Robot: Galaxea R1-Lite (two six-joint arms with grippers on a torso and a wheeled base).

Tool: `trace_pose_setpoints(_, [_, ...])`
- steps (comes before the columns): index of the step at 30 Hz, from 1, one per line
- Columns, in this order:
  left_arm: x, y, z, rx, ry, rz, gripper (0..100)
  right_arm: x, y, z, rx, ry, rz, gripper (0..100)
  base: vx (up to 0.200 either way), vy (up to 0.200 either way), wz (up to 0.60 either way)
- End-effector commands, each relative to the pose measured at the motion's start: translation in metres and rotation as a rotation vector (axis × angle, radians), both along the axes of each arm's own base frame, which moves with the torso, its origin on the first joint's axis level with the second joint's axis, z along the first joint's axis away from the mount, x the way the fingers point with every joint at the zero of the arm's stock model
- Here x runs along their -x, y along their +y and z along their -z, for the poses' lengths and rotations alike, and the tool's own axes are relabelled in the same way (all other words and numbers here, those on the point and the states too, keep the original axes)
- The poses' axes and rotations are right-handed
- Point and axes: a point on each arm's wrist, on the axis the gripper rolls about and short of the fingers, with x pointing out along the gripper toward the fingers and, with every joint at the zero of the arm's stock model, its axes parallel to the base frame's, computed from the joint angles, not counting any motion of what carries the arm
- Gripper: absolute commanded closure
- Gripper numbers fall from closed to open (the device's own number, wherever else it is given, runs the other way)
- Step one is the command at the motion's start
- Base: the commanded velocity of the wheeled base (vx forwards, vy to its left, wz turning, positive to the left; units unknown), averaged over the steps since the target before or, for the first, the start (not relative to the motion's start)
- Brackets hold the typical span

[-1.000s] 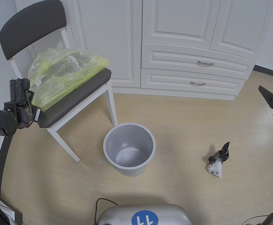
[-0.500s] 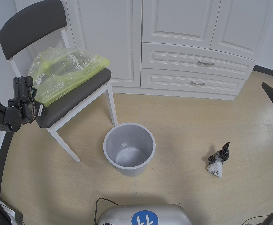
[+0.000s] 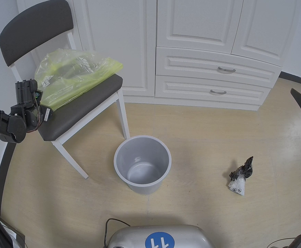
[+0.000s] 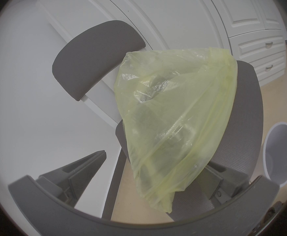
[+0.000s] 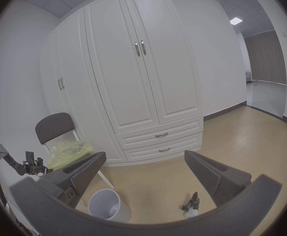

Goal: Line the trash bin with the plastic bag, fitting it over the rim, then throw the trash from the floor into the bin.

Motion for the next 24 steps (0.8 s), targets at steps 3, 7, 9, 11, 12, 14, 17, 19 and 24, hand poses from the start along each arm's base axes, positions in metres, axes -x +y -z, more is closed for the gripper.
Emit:
trace_pose_setpoints(3, [0.0, 0.0, -0.001, 0.005, -0.004, 0.015, 0, 0.001, 0.0, -0.001, -0.001, -0.006, 0.0, 0, 0.0, 0.0, 0.0])
trace_pose_setpoints(7, [-0.001, 0.0, -0.002, 0.012, -0.009, 0.024, 100, 0.001, 0.0, -0.001, -0.001, -0.006, 0.0, 0, 0.0, 0.0, 0.0])
trace_pose_setpoints(9, [-0.001, 0.0, -0.002, 0.012, -0.009, 0.024, 100, 0.001, 0.0, -0.001, -0.001, -0.006, 0.0, 0, 0.0, 0.0, 0.0])
trace_pose_setpoints(11, [0.001, 0.0, -0.003, 0.016, -0.009, 0.042, 100, 0.001, 0.0, -0.001, -0.001, -0.004, -0.003, 0, 0.0, 0.0, 0.0])
trace_pose_setpoints(12, [0.002, -0.001, -0.003, 0.018, -0.009, 0.05, 100, 0.001, 0.001, 0.0, -0.001, -0.003, -0.006, 0, 0.0, 0.0, 0.0])
trace_pose_setpoints(14, [0.004, -0.002, -0.006, 0.031, -0.018, 0.085, 100, 0.0, 0.002, 0.003, 0.009, 0.01, -0.016, 0, 0.0, 0.0, 0.0])
trace_pose_setpoints(17, [0.009, -0.007, -0.01, 0.035, -0.026, 0.108, 100, -0.002, 0.005, 0.005, 0.015, 0.024, -0.027, 0, 0.0, 0.0, 0.0])
trace_pose_setpoints(19, [0.023, -0.017, -0.017, 0.042, -0.039, 0.139, 100, -0.005, 0.008, 0.007, 0.013, 0.038, -0.041, 0, 0.0, 0.0, 0.0])
trace_pose_setpoints(24, [0.058, -0.047, -0.036, 0.135, -0.102, 0.266, 100, -0.007, 0.015, 0.012, 0.022, 0.06, -0.078, 0, 0.0, 0.0, 0.0])
